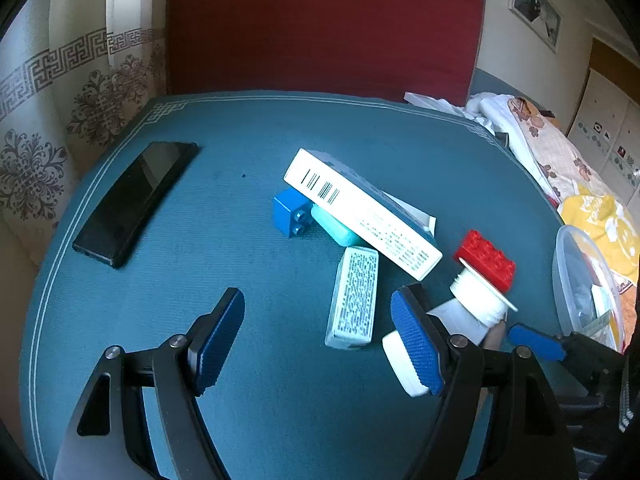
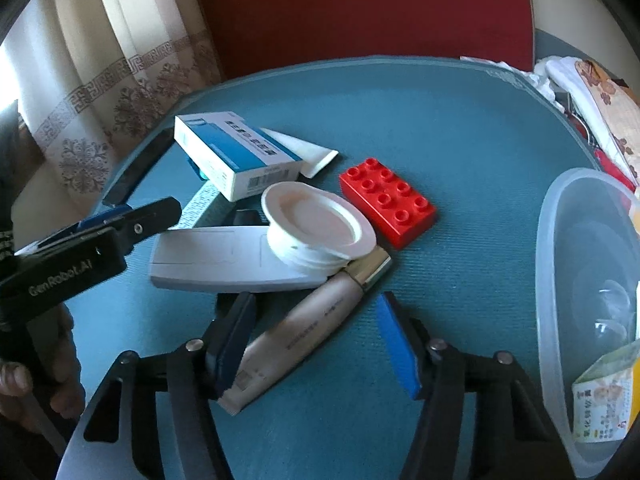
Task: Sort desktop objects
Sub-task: 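Grasp the beige cosmetic tube with right tool while left tool grasps the blue-dotted white box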
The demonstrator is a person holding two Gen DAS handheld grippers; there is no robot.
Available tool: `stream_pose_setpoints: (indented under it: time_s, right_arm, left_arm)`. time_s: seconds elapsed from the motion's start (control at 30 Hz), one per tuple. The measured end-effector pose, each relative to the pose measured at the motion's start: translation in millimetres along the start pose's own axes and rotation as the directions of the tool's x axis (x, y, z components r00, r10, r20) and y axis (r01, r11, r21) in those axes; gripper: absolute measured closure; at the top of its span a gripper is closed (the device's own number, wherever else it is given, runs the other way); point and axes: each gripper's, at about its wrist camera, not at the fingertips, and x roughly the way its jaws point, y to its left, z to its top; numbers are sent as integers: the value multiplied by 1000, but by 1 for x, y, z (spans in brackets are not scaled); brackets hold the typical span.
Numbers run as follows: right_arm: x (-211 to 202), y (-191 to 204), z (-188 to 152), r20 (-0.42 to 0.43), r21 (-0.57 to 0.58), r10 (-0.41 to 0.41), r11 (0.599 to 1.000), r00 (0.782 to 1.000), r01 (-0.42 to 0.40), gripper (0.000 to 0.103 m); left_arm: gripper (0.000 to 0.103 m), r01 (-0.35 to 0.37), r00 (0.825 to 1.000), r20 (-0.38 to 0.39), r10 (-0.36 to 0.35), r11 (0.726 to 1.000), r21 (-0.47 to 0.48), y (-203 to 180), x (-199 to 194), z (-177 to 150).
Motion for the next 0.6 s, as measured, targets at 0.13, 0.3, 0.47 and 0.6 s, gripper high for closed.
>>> stream_pose_setpoints:
  time_s: [0.13,0.3,0.47,0.6]
  right_arm:
    - [4,1,-1,0,-29,-28,999,1000,28,41]
    - [2,4,-6,9,-92,-74,993,997,75,46]
    - [-4,0,-15,21,-143,-119,982,993,121,48]
    - [-8,-6,-18,22,-128,-120,984,993,121,48]
  left_arm:
    - [24,-4,1000,-10,4,1000,9,-2,8,3]
    - [24,-13,999,-32,13,1000,17,-3,18,4]
    - [24,-16,998,-57,16,1000,-1,3,27,1]
    - [24,-20,998,-61,20,1000,1,0,30,-1]
